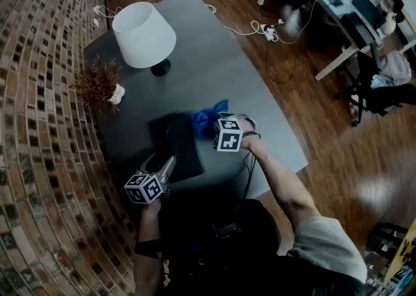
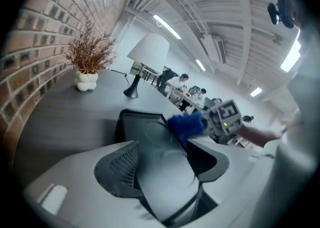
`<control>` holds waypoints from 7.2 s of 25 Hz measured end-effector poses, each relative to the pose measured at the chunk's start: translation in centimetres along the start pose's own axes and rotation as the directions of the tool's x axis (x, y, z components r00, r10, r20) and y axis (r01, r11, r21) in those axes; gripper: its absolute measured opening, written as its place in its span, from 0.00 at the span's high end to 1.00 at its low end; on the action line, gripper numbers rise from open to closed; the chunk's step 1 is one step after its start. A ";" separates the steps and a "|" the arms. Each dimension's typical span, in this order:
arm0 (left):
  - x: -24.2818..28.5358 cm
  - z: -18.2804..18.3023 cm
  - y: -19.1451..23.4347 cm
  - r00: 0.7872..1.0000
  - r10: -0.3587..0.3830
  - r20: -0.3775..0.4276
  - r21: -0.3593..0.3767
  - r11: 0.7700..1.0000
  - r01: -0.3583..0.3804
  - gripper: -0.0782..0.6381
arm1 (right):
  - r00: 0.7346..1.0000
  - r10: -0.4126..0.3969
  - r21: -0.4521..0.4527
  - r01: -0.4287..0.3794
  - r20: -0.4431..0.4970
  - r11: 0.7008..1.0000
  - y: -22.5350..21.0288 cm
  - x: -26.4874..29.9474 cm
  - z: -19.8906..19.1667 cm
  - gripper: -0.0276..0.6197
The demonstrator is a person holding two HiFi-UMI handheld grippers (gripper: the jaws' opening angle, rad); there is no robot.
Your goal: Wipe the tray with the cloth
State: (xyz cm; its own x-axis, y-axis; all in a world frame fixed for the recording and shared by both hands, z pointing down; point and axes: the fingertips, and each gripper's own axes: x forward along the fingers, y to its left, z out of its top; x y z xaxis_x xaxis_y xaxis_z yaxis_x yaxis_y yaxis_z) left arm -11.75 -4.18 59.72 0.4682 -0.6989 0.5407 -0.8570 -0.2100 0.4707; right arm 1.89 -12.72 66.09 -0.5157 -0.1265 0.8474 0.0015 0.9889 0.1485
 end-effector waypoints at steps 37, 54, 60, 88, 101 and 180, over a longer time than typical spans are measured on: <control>-1.0 -6.1 -2.2 0.997 0.076 0.014 -0.095 0.993 -0.074 0.49 | 0.974 -0.129 -0.296 0.070 -0.186 0.953 4.3 0.7 -2.0 0.82; -1.1 -6.0 -2.3 0.996 0.079 0.041 -0.102 0.992 -0.074 0.49 | 0.987 0.011 -0.528 -0.097 -0.163 0.844 13.1 1.8 -1.3 0.82; -2.2 -6.4 -3.3 0.997 0.027 0.073 -0.170 0.985 -0.014 0.49 | 0.938 0.311 -0.488 -0.344 -0.151 0.802 20.9 -2.0 -2.9 0.82; -4.3 -2.8 8.8 0.978 0.107 0.179 -0.468 0.884 -0.011 0.47 | 0.984 0.175 0.084 -0.178 0.042 0.981 -4.1 0.7 6.1 0.83; -2.5 0.4 11.2 0.978 0.130 0.163 -0.409 0.911 -0.053 0.46 | 0.984 0.171 0.301 -0.179 0.052 0.937 -3.5 4.4 0.9 0.83; 3.2 2.2 6.9 0.990 -0.017 0.139 -0.310 0.949 0.059 0.35 | 0.820 0.572 -0.014 -0.572 -0.027 0.820 14.6 -0.4 -0.3 0.83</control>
State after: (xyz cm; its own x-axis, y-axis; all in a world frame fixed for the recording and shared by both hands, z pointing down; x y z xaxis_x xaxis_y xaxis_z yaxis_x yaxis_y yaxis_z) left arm -16.68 -9.36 63.15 0.4481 -0.7834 0.4308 -0.7186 -0.0289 0.6949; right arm 2.37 1.74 68.13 -0.3991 0.4598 0.7933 0.3087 0.8820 -0.3559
